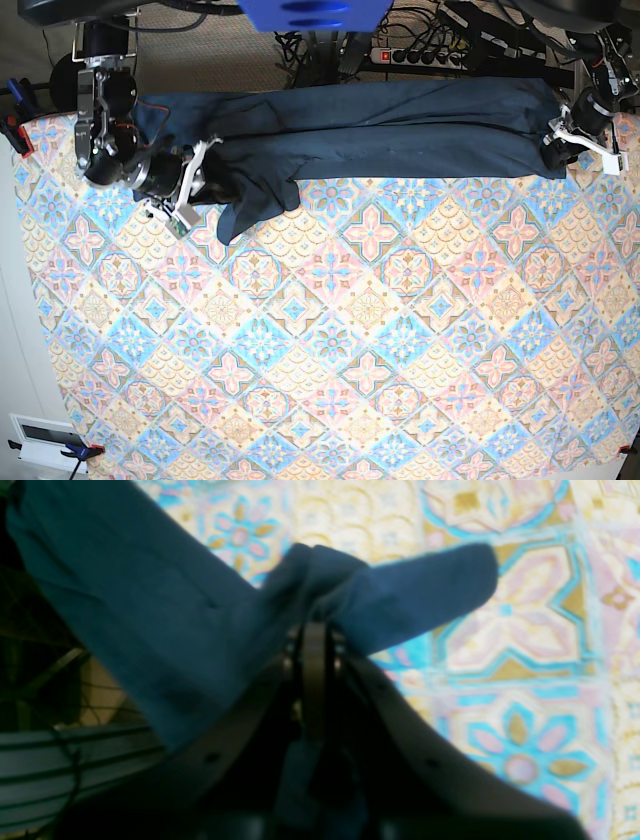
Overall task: Layout the t-shirt on the table in an organized manner, then fold the t-shirt properly
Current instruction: 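Pull the strip's end with the right gripper away from the left gripper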
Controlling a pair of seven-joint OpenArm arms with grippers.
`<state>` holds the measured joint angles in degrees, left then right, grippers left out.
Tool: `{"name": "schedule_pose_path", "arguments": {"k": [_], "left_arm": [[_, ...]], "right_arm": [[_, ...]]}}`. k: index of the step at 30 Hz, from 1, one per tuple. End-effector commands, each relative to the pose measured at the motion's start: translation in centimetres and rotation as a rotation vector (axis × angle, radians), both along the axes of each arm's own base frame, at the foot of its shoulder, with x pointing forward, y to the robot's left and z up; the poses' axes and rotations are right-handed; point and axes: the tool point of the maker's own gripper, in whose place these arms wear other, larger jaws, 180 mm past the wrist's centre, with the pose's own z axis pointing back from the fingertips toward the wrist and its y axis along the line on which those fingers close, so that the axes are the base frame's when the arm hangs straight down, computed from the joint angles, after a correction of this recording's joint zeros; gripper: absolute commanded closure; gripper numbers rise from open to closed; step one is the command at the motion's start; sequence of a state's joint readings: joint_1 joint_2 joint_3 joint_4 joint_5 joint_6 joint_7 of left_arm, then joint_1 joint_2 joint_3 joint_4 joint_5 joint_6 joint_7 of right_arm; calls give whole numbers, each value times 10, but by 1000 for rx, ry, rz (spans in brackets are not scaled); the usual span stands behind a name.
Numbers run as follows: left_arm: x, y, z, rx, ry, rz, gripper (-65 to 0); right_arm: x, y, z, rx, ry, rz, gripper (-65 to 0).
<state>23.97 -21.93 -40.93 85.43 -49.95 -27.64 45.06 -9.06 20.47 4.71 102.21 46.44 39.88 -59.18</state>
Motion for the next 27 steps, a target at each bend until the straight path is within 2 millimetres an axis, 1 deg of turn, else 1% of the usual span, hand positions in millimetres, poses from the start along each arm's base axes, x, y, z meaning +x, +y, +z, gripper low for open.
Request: {"name": "schedule_pose_path", "arguments": {"k": [1,4,5,7,9,10,14,22,27], "left_arm": [[7,6,13,17,-40,-4,-207],[7,6,13,17,-40,-4,-207],[9,6,14,17,-46,-4,-207],[13,6,15,15,-55,-1,-207],[12,9,10,3,-42,12,-207],[9,10,5,-5,-32,21,-207],[12,13,2,-18,-32,35,-207],[15,13,3,-17,-38,35,-207],[15,13,3,-17,-38,35,-207]], "right_arm": [[3,-4,15,10,-48,-7,0],[-6,-13,24,-9,-73,-32,0],[-11,-17,24,-16,-69,-40,0],[-23,-24,17,-41,-36,-52,0],[-33,-28,12,-57,-8,-55,0],[-39,-27,9,-60,10,-50,0],[-54,-29,-2,-85,68,-38,0],[-83,-29,-17,-94,151,-29,0],[-93,-29,-21,-96,176,-27,0]]}}
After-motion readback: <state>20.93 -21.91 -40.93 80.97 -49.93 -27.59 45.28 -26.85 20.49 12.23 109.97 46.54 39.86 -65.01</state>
